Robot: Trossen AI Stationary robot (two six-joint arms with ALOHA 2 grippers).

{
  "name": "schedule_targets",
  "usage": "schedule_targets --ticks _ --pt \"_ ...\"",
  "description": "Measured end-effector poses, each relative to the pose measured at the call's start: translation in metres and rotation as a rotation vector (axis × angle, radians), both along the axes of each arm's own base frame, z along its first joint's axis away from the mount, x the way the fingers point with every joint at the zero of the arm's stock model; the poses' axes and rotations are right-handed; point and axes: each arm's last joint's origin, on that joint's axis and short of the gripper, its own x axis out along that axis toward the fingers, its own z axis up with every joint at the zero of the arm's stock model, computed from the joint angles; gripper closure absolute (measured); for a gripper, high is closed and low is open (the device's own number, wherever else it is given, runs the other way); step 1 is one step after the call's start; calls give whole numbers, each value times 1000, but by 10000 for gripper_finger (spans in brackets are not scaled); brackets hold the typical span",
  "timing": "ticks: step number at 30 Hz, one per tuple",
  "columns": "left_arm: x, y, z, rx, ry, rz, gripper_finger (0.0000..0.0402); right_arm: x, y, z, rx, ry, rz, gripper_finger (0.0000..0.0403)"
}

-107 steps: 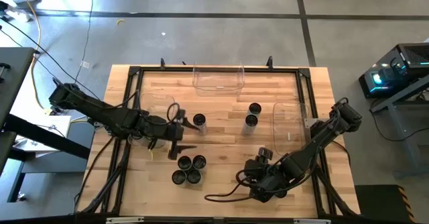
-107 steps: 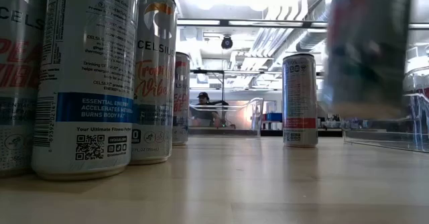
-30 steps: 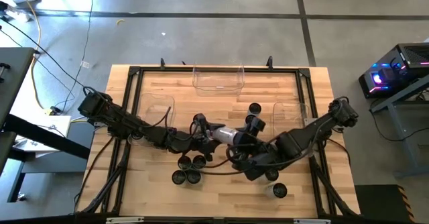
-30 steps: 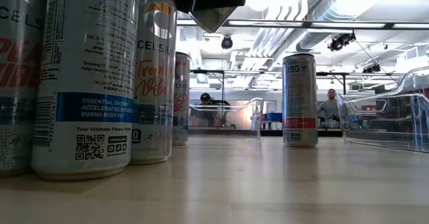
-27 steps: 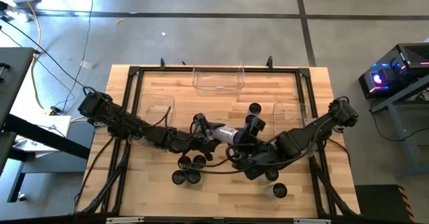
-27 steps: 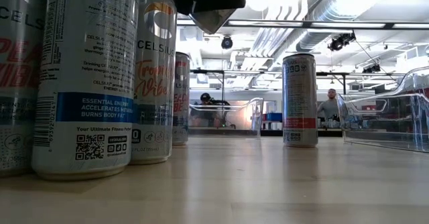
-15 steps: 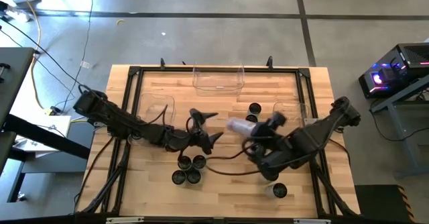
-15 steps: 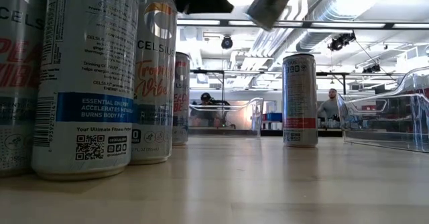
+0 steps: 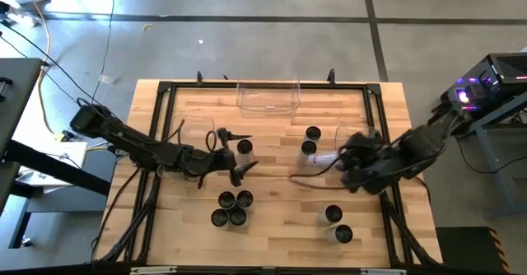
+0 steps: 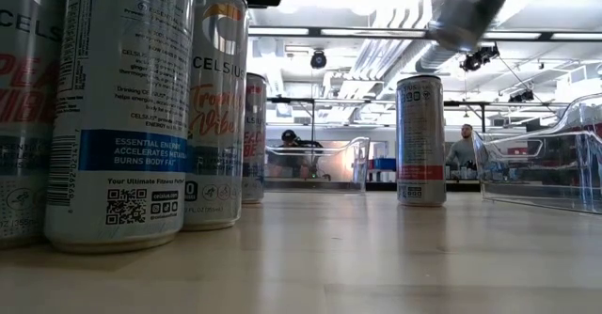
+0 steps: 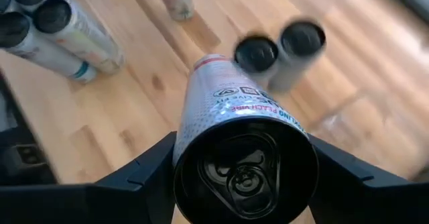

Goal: Sort soda cans
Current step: Put the white-pink soda can into the right transparent bin

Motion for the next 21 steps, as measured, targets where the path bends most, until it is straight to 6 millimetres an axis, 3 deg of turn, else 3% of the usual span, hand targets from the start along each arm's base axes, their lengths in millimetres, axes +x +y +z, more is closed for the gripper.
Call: schedule_targets --ticks 10,16,21 --pt "-8 3 -6 -32 -8 7 7 -59 -38 -34 243 112 -89 167" --pt "-7 3 -5 -28 -15 4 7 -69 -49 -56 234 156 -125 167" --pt "-7 3 -4 -31 -21 4 7 -66 -45 -78 270 304 -104 167"
